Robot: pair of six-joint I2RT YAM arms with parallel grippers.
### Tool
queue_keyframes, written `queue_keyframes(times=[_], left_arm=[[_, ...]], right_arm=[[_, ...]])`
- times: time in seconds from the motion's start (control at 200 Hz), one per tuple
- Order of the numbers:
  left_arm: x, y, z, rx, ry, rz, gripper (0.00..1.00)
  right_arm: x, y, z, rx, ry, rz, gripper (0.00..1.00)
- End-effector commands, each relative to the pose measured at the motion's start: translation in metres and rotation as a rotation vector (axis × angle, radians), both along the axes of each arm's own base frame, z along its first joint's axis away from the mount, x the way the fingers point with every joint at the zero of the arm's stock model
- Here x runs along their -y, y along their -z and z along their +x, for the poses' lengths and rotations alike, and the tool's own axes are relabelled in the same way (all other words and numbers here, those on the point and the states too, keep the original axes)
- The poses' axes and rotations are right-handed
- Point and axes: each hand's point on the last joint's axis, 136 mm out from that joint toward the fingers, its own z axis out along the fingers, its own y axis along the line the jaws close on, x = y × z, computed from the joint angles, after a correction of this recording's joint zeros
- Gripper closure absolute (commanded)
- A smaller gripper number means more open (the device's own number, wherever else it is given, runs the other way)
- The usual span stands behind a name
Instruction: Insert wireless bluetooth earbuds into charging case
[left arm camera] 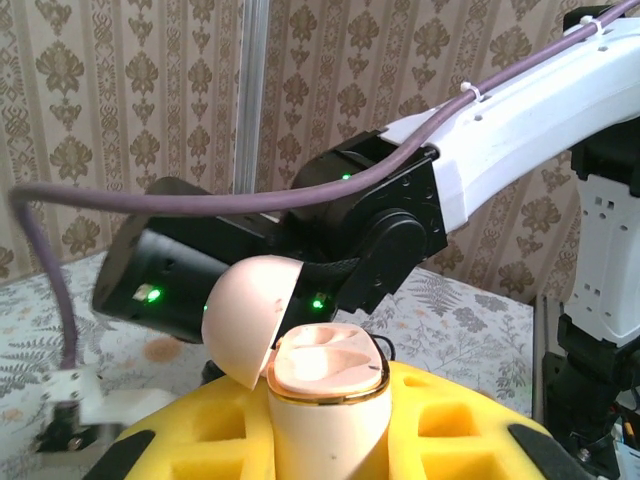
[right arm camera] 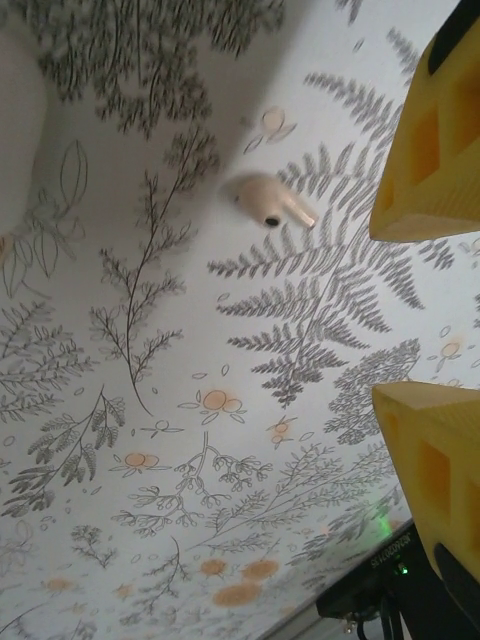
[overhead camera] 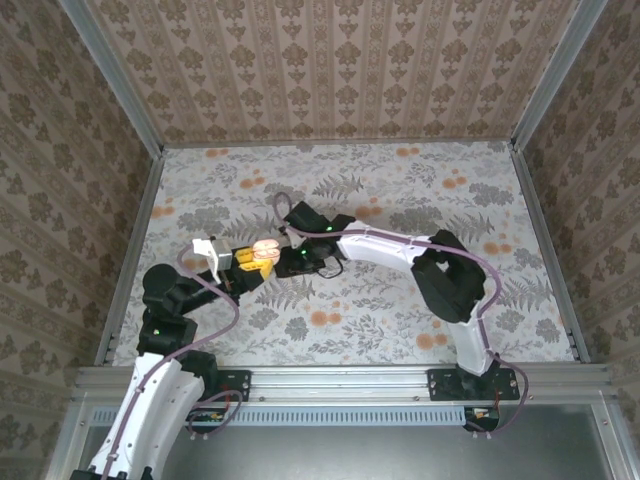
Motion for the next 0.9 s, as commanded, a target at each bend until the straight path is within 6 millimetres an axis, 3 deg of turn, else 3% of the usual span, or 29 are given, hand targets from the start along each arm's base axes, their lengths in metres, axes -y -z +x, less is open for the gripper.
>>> queue_keyframes(times=[0.0,0.25,0.895], left_arm=[[-0.002,-0.007,-0.003,0.039,-0.005,0.011,1.00],[-0.002,-0.008,-0.005,0.042,0.002,0.015,1.00],[0.001,-0.013,-0.012,0.113,0.052,-0.021,1.00]], right_arm=[[0.013,0.021,-0.006,-0.031,0.008,-0.171,0.58],[0.007,0.040,-0.003,-0.034,0.041,-0.313,0.57],[0.005,0.068,0.020,0.010,0.050,-0.427,0.59]])
